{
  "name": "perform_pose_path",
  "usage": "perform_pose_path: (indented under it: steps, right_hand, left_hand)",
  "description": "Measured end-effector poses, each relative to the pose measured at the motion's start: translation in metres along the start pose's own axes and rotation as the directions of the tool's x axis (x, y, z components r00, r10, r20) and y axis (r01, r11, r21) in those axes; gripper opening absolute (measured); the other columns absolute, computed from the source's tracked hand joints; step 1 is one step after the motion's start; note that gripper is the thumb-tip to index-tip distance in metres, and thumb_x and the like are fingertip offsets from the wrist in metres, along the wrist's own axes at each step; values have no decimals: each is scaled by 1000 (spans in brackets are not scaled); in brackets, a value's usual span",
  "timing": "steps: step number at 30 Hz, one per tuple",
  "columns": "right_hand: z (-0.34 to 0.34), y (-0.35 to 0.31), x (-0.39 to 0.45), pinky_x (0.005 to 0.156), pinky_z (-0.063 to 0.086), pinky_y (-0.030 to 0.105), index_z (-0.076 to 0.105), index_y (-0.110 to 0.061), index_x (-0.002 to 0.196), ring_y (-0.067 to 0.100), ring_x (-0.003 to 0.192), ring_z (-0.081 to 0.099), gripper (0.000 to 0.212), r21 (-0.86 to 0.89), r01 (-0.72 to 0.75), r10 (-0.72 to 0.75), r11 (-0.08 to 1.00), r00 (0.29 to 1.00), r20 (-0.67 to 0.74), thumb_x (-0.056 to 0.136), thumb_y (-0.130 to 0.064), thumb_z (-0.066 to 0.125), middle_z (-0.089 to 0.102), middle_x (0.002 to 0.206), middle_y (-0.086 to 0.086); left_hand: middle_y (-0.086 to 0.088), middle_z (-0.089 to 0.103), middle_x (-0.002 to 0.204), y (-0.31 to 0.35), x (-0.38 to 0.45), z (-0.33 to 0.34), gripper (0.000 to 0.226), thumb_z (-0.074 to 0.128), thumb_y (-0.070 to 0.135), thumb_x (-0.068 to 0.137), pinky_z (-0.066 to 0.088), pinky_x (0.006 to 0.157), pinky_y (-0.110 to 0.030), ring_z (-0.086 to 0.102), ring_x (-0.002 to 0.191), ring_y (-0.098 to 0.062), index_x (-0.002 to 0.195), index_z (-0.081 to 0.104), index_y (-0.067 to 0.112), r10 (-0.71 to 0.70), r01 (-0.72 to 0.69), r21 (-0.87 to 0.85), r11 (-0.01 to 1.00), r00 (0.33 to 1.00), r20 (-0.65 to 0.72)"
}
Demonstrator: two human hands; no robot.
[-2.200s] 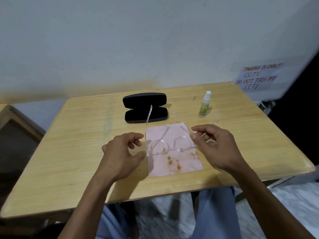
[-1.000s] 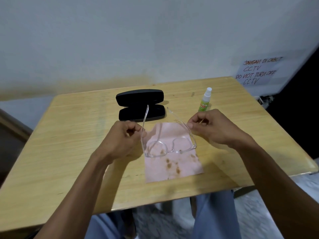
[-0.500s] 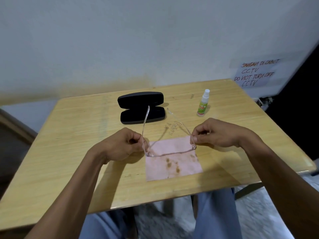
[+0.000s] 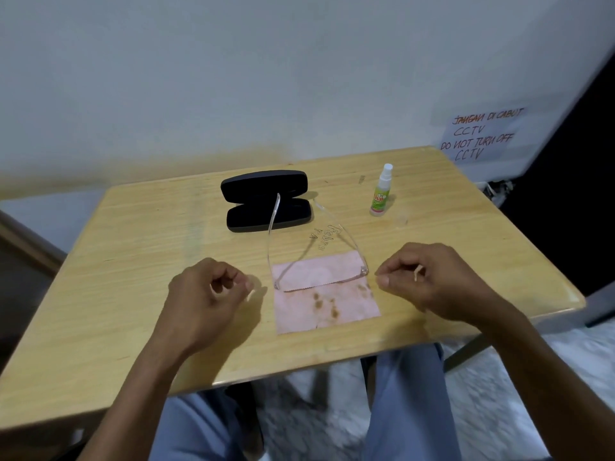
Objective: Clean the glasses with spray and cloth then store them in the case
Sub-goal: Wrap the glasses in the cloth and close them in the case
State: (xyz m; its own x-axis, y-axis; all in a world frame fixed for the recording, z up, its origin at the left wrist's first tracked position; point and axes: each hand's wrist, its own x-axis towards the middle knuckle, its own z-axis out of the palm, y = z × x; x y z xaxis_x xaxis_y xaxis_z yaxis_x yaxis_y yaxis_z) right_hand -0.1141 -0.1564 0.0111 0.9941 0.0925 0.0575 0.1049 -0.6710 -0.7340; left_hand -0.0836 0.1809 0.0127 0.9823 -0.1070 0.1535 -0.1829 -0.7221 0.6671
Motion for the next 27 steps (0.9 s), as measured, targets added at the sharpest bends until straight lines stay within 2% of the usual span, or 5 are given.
perform_pose_path:
  steps: [2, 7, 10, 16, 27]
  right_hand:
    - [8, 3, -11, 63, 43, 10, 80, -29, 87, 4, 76, 63, 12, -12, 54, -54, 998, 998, 44, 78, -23, 84, 69, 80, -13]
    - [16, 9, -17, 75, 51, 17, 80, -26, 100, 0, 86, 65, 23, -74, 84, -74, 994, 988, 133, 78, -32, 84, 68, 92, -15]
    - [21, 10, -16, 79, 55, 34, 81, -28, 97, 3, 85, 65, 19, -109, 117, -104, 987, 988, 116, 80, -35, 82, 67, 91, -15]
    - [35, 16, -13, 74, 51, 43, 76, -28, 92, 7, 86, 52, 11, -245, 232, -227, 941, 973, 49, 88, -37, 73, 59, 87, -17]
    - [48, -4, 8, 53, 46, 33, 76, -13, 83, 17, 72, 55, 9, -460, 259, -474, 849, 758, -448, 83, -21, 80, 60, 74, -1]
  left_hand:
    - [14, 61, 76, 4, -20, 2, 9, 78, 34, 77, 41, 67, -18, 58, 76, -7, 73, 70, 32, 129, -129, 19, 991, 992, 5]
    - [20, 50, 75, -4, -36, 30, 30, 63, 69, 70, 42, 74, -43, 56, 75, -3, 83, 73, 45, 232, -243, 119, 963, 968, 98]
    - [22, 48, 71, -7, -35, 43, 25, 61, 62, 70, 43, 67, -45, 55, 71, -4, 76, 75, 43, 210, -218, 178, 960, 976, 60]
    - [24, 30, 67, -2, -33, 62, 21, 58, 39, 78, 10, 70, -29, 28, 69, 4, 60, 67, 34, 288, -250, 311, 917, 954, -82]
    - [1, 55, 74, 23, -16, 56, 5, 75, 17, 79, 20, 84, -32, 56, 73, -19, 76, 72, 18, 421, -259, 395, 881, 811, -407]
